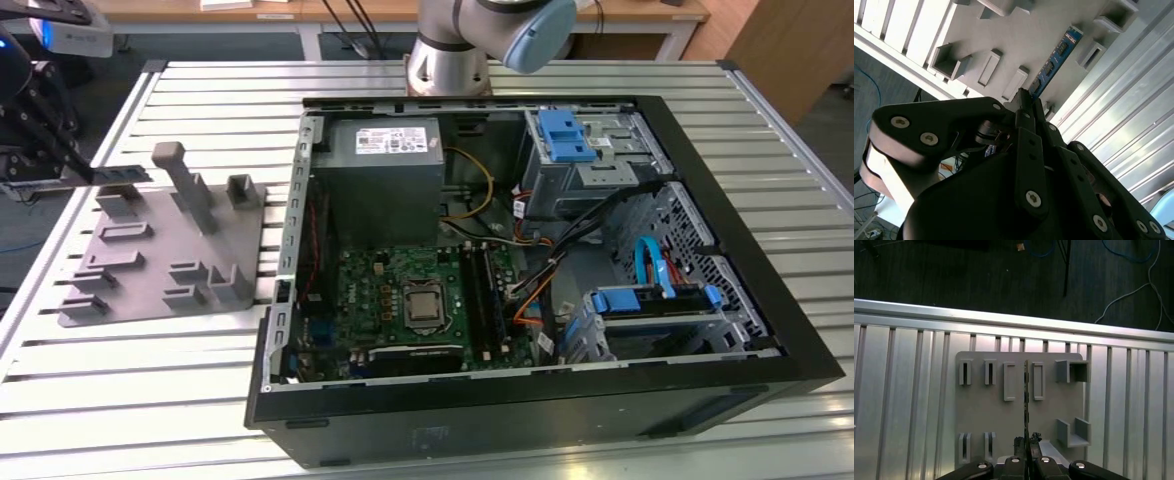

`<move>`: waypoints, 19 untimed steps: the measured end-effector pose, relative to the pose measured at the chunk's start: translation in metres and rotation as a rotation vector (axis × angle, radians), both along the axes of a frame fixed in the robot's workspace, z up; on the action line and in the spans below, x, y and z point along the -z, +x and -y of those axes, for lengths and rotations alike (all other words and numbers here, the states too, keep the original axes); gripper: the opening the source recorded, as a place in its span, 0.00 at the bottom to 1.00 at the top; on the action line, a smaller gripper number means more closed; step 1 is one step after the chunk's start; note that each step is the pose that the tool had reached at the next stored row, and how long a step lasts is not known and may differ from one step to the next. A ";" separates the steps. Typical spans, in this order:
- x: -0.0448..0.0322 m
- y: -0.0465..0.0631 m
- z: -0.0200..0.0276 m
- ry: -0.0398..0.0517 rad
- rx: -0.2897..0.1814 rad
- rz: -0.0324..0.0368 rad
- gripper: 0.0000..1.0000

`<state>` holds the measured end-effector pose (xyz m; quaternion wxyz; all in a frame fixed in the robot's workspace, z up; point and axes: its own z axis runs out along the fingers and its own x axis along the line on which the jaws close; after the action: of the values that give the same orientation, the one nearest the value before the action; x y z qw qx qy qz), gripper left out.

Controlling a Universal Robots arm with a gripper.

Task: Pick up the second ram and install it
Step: 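Pick up the second ram and move it above second insertion slot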

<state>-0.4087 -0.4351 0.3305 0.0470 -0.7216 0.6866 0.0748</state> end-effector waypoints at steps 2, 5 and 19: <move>-0.0021 0.000 0.0000 0.0020 0.000 0.0000 0.14; -0.0049 0.000 0.0000 0.0047 0.000 0.0000 0.14; -0.0191 0.000 0.0000 0.0166 0.000 0.0000 0.14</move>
<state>-0.4087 -0.4351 0.3496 0.0530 -0.7212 0.6860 0.0805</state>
